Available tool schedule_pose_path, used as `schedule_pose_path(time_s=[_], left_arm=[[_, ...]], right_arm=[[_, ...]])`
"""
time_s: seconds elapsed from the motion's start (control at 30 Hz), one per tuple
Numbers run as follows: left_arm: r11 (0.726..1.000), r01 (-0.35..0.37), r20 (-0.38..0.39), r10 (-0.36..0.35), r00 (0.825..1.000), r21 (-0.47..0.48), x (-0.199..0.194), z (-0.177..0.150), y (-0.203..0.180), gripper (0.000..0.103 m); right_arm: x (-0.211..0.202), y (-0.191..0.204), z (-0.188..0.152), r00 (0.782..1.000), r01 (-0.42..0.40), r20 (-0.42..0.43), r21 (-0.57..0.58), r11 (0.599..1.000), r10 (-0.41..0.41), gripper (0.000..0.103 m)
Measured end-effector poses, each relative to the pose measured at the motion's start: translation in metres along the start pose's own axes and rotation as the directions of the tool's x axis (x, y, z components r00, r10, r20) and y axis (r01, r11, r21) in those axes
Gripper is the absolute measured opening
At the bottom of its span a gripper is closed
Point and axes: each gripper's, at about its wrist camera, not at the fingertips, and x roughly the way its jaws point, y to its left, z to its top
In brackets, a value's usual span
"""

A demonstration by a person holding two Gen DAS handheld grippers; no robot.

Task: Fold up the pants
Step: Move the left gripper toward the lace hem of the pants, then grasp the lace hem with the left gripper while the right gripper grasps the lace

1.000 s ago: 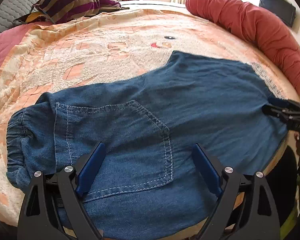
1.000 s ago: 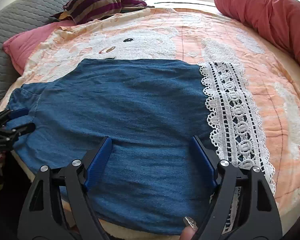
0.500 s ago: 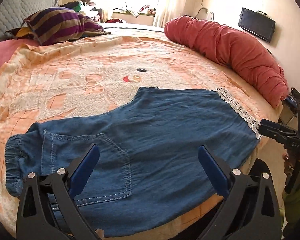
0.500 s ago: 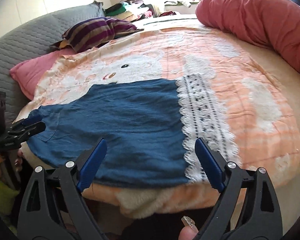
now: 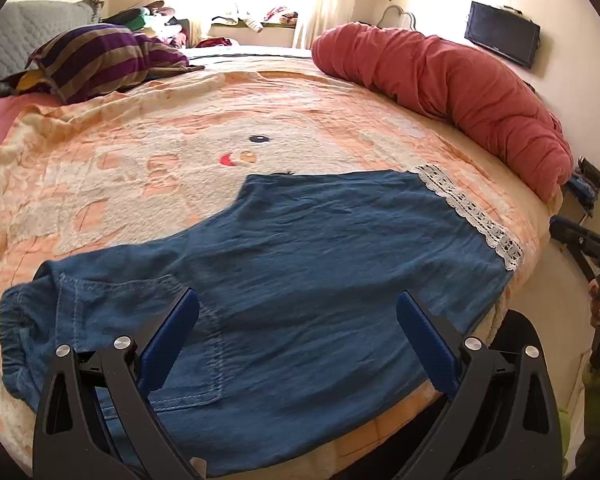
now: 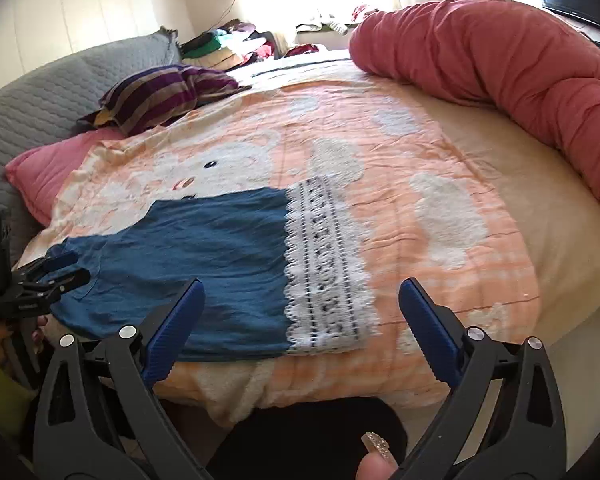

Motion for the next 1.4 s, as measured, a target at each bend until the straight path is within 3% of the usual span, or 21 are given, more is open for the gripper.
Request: schedule_pose_path(time_s=[0.33,0.6,1.07,1.4], left_arm=[[0.995,0.022,-0.020,-0.020,1.000,0.098,0.010,0.040,-0.046,0.098],[0.983,0.069,-0.082,-0.056,0.995,0.168,0.052,0.081,-0.090,0.098],[0.963,0.094,-0.138,-0.060,0.989,0.252,0.122,0.127,-0.131,0.098],[0.953,0.170,-0.213,-0.118,0.970,0.250,0.185,0.142,-0.140,0.098]], right_arm=[[-0.010,-0.027,-0.004,0.999,0.023,0.038,0.063,0.998,-0.025,0.093],[-0.009,-0.032,-0.008,0.999,0.026,0.042,0.071,0.997,-0.029,0.094],[0.019,-0.025,-0.018,1.000,-0.016,-0.012,0.088,0.996,0.017,0.094],[0.045,-0.031,-0.028,0.997,-0.023,-0.075,0.148,0.989,0.034,0.094]])
